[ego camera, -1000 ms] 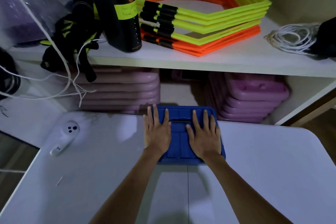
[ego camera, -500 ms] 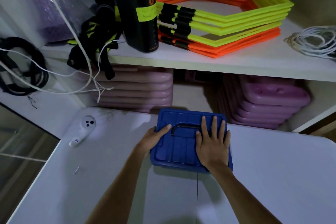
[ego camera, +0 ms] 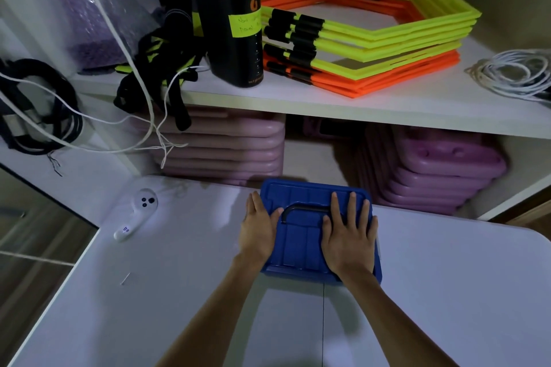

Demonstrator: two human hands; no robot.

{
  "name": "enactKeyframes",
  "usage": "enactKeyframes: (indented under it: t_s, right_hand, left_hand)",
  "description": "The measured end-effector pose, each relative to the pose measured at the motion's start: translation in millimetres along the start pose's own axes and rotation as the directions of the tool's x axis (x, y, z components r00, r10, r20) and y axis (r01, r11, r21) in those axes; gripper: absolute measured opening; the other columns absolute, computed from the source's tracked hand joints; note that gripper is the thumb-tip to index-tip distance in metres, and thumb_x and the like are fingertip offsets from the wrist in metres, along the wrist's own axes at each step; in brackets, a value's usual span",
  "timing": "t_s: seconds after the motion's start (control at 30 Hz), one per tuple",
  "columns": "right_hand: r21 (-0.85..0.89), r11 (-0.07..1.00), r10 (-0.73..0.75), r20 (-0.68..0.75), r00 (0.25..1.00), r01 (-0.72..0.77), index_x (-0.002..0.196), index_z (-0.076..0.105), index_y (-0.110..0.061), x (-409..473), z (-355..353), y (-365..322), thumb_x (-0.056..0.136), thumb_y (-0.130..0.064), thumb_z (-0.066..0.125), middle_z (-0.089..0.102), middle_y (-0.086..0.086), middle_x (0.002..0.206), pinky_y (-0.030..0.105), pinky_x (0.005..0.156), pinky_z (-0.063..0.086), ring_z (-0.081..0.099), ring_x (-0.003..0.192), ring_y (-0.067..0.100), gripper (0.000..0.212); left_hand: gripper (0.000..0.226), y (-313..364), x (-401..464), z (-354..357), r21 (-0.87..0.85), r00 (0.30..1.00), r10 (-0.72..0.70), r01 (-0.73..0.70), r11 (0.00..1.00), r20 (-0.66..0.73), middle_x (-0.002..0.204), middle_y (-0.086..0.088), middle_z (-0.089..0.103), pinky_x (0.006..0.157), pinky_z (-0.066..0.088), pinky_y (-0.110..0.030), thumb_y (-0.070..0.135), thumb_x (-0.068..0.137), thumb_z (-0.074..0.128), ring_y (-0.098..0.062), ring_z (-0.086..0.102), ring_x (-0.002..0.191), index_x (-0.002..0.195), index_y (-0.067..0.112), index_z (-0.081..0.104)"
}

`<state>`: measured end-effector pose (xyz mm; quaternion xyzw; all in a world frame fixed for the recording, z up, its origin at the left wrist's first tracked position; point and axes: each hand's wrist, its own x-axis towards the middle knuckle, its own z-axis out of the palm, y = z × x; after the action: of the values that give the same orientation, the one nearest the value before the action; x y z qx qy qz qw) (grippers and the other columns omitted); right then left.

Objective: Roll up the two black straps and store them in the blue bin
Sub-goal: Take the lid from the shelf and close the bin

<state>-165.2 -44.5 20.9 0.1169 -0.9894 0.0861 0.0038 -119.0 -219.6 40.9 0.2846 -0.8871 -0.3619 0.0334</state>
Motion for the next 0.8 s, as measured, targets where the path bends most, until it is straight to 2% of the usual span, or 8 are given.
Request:
enactKeyframes:
  t_s: [0.1, 0.2, 0.4, 0.53, 0.6, 0.67, 0.73, 0.8]
  right_hand:
    - [0.000, 1.000, 0.003, 0.000, 1.000, -0.003, 0.156, 0.004, -0.030, 0.4, -1.3, -2.2, 0.097, -0.049, 0.003, 0.002, 0.011, 0.164, 0.053, 0.119, 0.001, -0.007, 0.150, 0.035, 0.062]
    - [0.011, 1.000, -0.004, 0.010, 1.000, 0.004, 0.156, 0.006, -0.029, -0.5, -2.5, -2.5, 0.096, -0.050, 0.002, 0.004, 0.012, 0.164, 0.053, 0.119, 0.002, -0.005, 0.150, 0.036, 0.064]
    - [0.071, 0.996, -0.057, 0.142, 0.988, 0.047, 0.150, -0.017, -0.033, 2.7, -16.1, 5.8, 0.082, -0.068, -0.017, -0.015, 0.008, 0.163, 0.049, 0.120, -0.007, -0.020, 0.148, 0.030, 0.076]
    - [0.275, 0.960, 0.015, 0.116, 0.993, -0.047, 0.154, -0.010, -0.034, -6.3, -27.6, 30.0, 0.092, -0.070, 0.032, -0.016, 0.004, 0.163, 0.051, 0.120, 0.001, -0.013, 0.150, 0.027, 0.084]
    - [0.542, 0.812, 0.166, 0.142, 0.976, -0.217, 0.155, -0.007, -0.035, -7.3, -29.9, 38.6, 0.086, -0.066, 0.055, -0.011, 0.006, 0.164, 0.052, 0.120, 0.015, -0.002, 0.151, 0.029, 0.098]
    - [0.735, 0.518, 0.338, 0.295, 0.894, -0.438, 0.155, -0.003, -0.031, -4.5, -31.5, 45.1, 0.076, -0.061, 0.073, 0.004, 0.009, 0.163, 0.050, 0.115, 0.030, 0.019, 0.147, 0.031, 0.114]
    - [0.758, 0.270, 0.357, 0.494, 0.793, -0.594, 0.154, 0.015, -0.017, -1.6, -35.3, 48.8, 0.068, -0.060, 0.080, 0.038, 0.011, 0.149, 0.045, 0.103, 0.046, 0.048, 0.128, 0.030, 0.116]
    - [0.738, 0.171, 0.289, 0.596, 0.749, -0.653, 0.137, 0.045, -0.005, -0.2, -38.0, 49.4, 0.067, -0.057, 0.082, 0.062, 0.009, 0.121, 0.037, 0.084, 0.056, 0.063, 0.103, 0.024, 0.095]
  left_hand:
    - [0.061, 8.2, -8.2, 2.8, 0.160, 0.994, 0.110, -0.113, 0.981, 0.029, 0.158, -0.023, 0.007, 0.121, 0.012, -0.038, 0.021, 0.102, 0.037, -0.034, 0.006, 0.147, 0.148, -0.005, 0.008]
    - [0.061, 5.9, -16.0, 12.8, 0.243, 0.978, 0.205, -0.206, 0.948, 0.028, 0.152, -0.034, 0.015, 0.117, 0.013, -0.045, -0.003, 0.088, 0.049, -0.043, 0.016, 0.143, 0.142, -0.014, 0.022]
    - [0.062, -9.7, -10.5, 18.4, 0.399, 0.933, 0.359, -0.343, 0.851, 0.036, 0.156, -0.024, 0.008, 0.119, 0.018, -0.047, 0.030, 0.097, 0.000, -0.034, 0.002, 0.145, 0.147, -0.004, 0.014]
    - [0.072, -5.8, -11.0, 21.1, 0.453, 0.927, 0.359, -0.367, 0.812, 0.107, 0.157, -0.020, -0.003, 0.119, 0.016, -0.048, 0.049, 0.095, -0.009, -0.031, -0.006, 0.146, 0.150, 0.004, 0.005]
    - [0.075, -4.9, -11.9, 24.2, 0.506, 0.925, 0.360, -0.368, 0.780, 0.117, 0.157, -0.019, -0.011, 0.121, 0.000, -0.044, 0.059, 0.091, -0.008, -0.029, -0.013, 0.146, 0.148, 0.010, -0.007]
    - [0.073, -3.4, -12.4, 26.0, 0.548, 0.922, 0.372, -0.367, 0.751, 0.107, 0.158, -0.019, -0.009, 0.119, -0.006, -0.041, 0.058, 0.091, -0.007, -0.029, -0.012, 0.147, 0.147, 0.011, -0.010]
    - [0.071, -3.6, -13.5, 26.2, 0.552, 0.921, 0.375, -0.368, 0.748, 0.106, 0.158, -0.019, -0.010, 0.118, -0.007, -0.040, 0.057, 0.093, -0.005, -0.029, -0.012, 0.147, 0.147, 0.012, -0.010]
    - [0.071, -4.1, -13.2, 26.2, 0.538, 0.921, 0.377, -0.370, 0.757, 0.103, 0.159, -0.018, -0.010, 0.119, -0.005, -0.041, 0.057, 0.092, -0.005, -0.028, -0.012, 0.147, 0.147, 0.013, -0.010]
